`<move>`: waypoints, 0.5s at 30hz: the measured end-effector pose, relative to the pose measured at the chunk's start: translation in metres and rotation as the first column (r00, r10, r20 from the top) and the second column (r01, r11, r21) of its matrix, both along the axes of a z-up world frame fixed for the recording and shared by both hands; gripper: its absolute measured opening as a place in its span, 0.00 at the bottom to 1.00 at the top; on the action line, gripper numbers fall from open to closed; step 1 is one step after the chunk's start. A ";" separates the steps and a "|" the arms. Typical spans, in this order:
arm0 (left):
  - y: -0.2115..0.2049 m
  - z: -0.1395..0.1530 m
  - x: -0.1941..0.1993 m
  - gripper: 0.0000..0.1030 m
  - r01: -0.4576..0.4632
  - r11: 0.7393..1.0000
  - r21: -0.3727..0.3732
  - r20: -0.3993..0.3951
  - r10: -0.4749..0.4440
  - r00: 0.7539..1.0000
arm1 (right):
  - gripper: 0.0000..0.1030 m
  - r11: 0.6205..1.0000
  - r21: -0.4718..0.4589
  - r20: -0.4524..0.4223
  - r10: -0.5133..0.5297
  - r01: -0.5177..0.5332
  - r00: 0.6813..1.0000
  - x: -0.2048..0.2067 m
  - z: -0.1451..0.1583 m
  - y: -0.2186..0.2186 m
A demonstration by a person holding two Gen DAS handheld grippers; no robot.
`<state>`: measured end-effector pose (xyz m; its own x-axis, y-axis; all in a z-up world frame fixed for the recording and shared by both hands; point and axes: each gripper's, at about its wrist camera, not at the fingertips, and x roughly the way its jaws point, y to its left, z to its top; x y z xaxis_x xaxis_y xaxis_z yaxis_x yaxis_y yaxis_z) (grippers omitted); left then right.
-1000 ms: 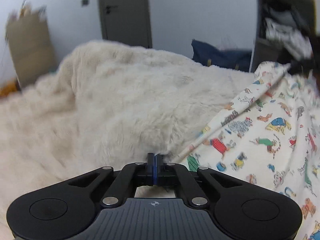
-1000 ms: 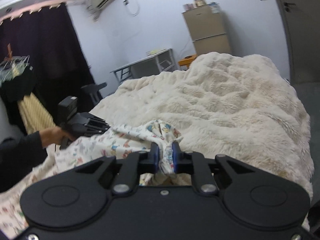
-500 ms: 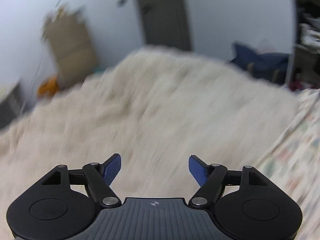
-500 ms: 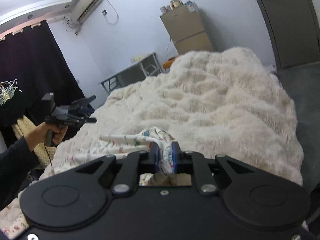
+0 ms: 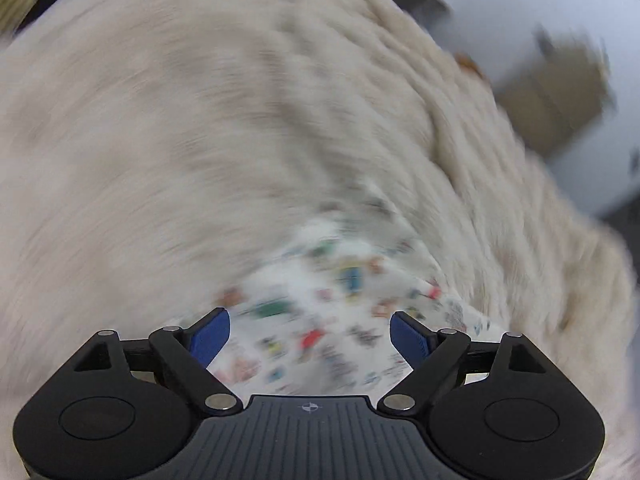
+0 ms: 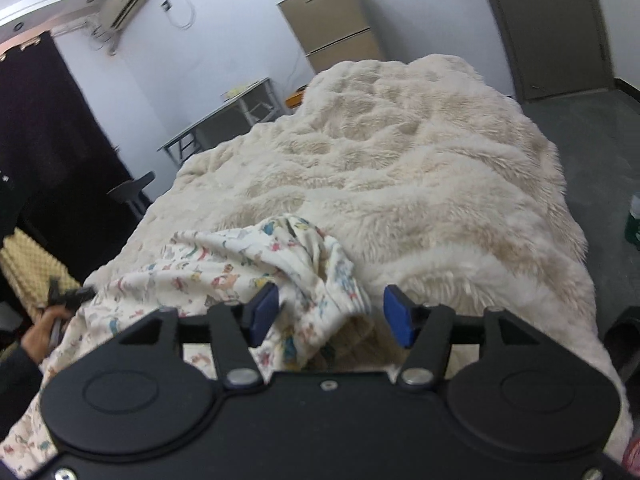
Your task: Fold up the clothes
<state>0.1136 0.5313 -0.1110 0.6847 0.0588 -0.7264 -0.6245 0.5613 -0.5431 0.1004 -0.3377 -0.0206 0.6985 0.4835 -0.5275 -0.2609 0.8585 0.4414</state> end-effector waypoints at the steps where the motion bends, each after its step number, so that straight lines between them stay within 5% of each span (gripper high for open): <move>1: 0.003 -0.005 -0.017 0.86 -0.027 0.999 -0.032 0.036 0.028 0.999 | 0.63 1.000 -0.001 -0.003 -0.012 0.012 1.000 -0.004 0.002 0.001; 2: 0.005 -0.011 -0.033 0.90 -0.053 0.997 -0.064 0.071 0.057 0.996 | 0.64 1.000 0.003 -0.008 -0.013 0.013 1.000 -0.011 0.005 0.004; 5: -0.008 -0.018 -0.043 0.92 -0.040 0.996 0.082 0.003 0.040 0.999 | 0.65 1.000 -0.013 -0.003 0.001 -0.001 1.000 -0.029 0.012 0.012; 10: -0.007 -0.038 -0.060 0.95 -0.084 0.996 0.030 0.110 0.080 0.991 | 0.65 0.990 -0.135 0.028 0.055 -0.051 0.998 -0.056 0.022 0.038; 15: -0.017 -0.033 -0.048 0.94 -0.042 0.995 0.095 0.119 0.031 0.992 | 0.65 0.989 -0.148 0.015 0.030 -0.027 0.999 -0.052 0.022 0.049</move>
<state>0.0653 0.5141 -0.1442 0.7606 0.1520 -0.6312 -0.5810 0.5931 -0.5573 0.0482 -0.2890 0.0018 0.6951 0.4212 -0.5826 -0.2929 0.9060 0.3056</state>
